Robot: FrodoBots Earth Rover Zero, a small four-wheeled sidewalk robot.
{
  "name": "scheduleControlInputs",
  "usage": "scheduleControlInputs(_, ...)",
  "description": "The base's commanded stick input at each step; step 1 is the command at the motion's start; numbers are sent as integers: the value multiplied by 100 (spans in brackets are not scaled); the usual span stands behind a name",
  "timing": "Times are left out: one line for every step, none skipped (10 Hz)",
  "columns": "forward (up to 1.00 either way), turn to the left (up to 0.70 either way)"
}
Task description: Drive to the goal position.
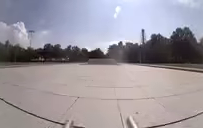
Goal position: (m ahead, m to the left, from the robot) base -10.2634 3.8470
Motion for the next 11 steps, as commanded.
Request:
scheduleControlInputs(70,2)
scheduleControlInputs(70,2)
scheduleControlInputs(70,2)
scheduleControlInputs(70,3)
scheduleControlInputs(70,2)
scheduleControlInputs(70,3)
scheduleControlInputs(70,2)
scheduleControlInputs(70,2)
scheduleControlInputs(70,3)
scheduleControlInputs(70,2)
scheduleControlInputs(70,2)
